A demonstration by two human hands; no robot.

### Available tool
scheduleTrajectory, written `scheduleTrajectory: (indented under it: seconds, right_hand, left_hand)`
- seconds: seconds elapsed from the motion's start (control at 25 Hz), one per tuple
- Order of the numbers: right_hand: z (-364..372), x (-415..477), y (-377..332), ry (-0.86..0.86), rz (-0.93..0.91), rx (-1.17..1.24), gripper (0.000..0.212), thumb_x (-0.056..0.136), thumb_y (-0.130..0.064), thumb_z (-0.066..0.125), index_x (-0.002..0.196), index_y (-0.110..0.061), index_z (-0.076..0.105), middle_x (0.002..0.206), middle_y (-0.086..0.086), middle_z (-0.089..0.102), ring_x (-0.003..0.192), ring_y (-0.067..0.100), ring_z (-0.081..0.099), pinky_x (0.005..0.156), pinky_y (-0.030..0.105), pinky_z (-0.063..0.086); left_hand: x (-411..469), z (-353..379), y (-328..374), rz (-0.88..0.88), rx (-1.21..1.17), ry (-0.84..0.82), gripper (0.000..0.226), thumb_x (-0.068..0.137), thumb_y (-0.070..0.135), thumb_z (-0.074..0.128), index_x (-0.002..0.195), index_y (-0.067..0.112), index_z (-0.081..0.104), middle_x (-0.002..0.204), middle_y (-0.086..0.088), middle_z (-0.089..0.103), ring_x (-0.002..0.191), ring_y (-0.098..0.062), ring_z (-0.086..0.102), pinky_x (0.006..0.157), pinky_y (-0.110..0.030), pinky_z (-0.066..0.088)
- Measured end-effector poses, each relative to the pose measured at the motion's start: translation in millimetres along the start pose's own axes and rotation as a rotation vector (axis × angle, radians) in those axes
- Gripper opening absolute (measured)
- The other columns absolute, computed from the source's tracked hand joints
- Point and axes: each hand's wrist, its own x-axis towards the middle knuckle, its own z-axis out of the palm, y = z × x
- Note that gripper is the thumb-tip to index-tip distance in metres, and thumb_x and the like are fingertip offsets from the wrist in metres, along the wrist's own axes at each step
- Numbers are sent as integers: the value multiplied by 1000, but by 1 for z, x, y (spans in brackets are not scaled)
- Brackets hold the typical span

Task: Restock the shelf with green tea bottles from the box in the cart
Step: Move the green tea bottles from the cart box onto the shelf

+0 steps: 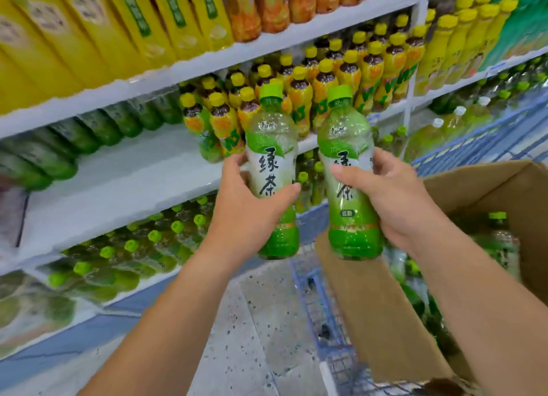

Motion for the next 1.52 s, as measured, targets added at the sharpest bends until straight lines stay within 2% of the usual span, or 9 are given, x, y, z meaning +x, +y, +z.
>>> scheduleTrajectory:
  seconds: [0.16,0.32,0.44,0.64,0.76,0.92,1.12,1.32,1.52]
  right_hand:
    - [89,1,10,-63,-7,-56,52,61,-28,84,110,-16,72,102,6,78,89,24,75,72,40,62]
    - [174,3,31,-125,10,-112,49,62,-30,81,107,-15,72,101,4,78,91,22,75,71,35,60]
    - [232,7,58,-174,30,-145,51,60,-32,81,107,-14,73,100,4,78,90,20,74,72,34,57]
    - [308,30,109,-256,62,-158,60,55,-32,85,111,-16,70,104,5,76,97,24,73,87,46,57]
    - [338,54,136,-337,77,-166,55,62,-26,87,114,-23,69,108,5,75,98,26,73,85,49,57]
    - [365,94,160,-379,68,-198,44,72,-24,84,113,-28,70,103,-4,77,94,14,74,79,36,56]
    - [383,146,170,-429,-9,-250,33,82,-14,78,112,-25,69,104,-5,77,97,10,72,81,26,53]
    - [409,205,192,-449,-223,-302,42,79,-7,80,114,-27,66,105,-7,76,99,10,71,84,27,56]
    - [417,230,223,-489,-329,-317,48,81,-2,78,115,-32,63,111,-11,74,105,9,68,91,28,54]
  left_hand:
    - [-1,-93,-25,27,43,75,75,72,32,90,131,33,44,107,16,66,83,6,69,66,-17,58]
    - [1,-182,-59,15,82,145,54,71,32,90,116,29,60,95,16,71,79,6,68,62,-11,53]
    - [2,-242,-94,-40,74,197,47,71,31,90,109,30,63,91,16,73,77,3,69,59,-13,54]
    - [14,-316,-154,-97,101,327,63,65,33,93,115,32,55,94,15,70,79,1,70,64,-22,59]
    - [30,-334,-186,-129,129,378,61,61,36,93,106,37,52,89,18,68,77,6,67,55,-14,54]
    - [66,-340,-209,-143,171,410,58,62,36,93,102,38,51,92,15,67,79,10,63,53,-12,51]
    - [114,-363,-210,-50,273,486,57,63,38,92,103,36,52,94,17,66,83,11,61,65,-19,51]
    - [169,-378,-238,72,213,596,58,66,31,91,109,33,53,97,18,67,87,5,64,76,-26,55]
    - [200,-362,-269,157,112,657,63,69,21,92,117,30,52,99,26,63,93,18,59,74,-2,46]
